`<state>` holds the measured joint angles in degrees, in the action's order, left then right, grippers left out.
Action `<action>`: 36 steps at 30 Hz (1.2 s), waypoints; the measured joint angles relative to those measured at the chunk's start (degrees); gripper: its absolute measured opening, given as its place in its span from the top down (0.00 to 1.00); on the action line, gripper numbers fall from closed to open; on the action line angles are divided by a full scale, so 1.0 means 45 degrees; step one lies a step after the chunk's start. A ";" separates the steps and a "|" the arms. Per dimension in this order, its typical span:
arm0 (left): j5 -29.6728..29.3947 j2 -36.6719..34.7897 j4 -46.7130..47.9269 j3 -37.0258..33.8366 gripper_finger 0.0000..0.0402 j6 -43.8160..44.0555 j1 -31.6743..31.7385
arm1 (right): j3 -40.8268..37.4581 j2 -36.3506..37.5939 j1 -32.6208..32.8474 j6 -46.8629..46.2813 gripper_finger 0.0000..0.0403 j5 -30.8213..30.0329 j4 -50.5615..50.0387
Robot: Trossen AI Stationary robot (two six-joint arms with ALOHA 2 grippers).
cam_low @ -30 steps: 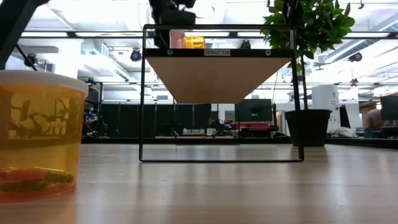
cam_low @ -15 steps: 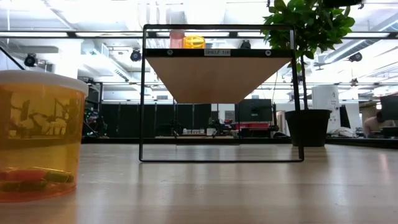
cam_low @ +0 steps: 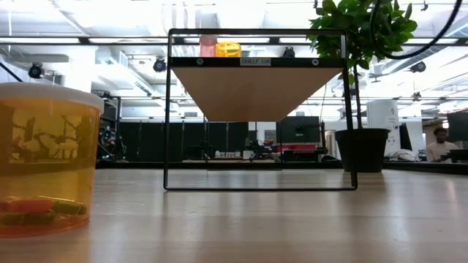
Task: Pick and place medicine bottles onto shelf by color
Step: Put the blue bottle on the shelf
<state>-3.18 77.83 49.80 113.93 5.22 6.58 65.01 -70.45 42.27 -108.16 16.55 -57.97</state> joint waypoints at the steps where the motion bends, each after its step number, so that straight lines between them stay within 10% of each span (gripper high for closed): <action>1: 0.0000 0.0005 0.0000 -0.0001 0.53 -0.0007 -0.0025 | -0.0103 -0.0098 0.0091 -0.0202 0.96 0.0053 0.0060; 20: -0.0015 -0.0304 0.0045 -0.0136 0.53 -0.0587 -0.0085 | -0.4034 -0.0636 0.0729 -0.1772 0.44 -0.0254 0.2098; 36: -0.0024 -0.0414 0.0044 -0.0151 0.53 -0.0696 -0.0080 | -0.4004 -0.1278 0.0886 -0.1821 0.75 -0.0252 0.3150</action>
<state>-3.29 75.96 50.00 113.25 2.09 6.22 47.00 -76.20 46.26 -116.36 15.42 -43.79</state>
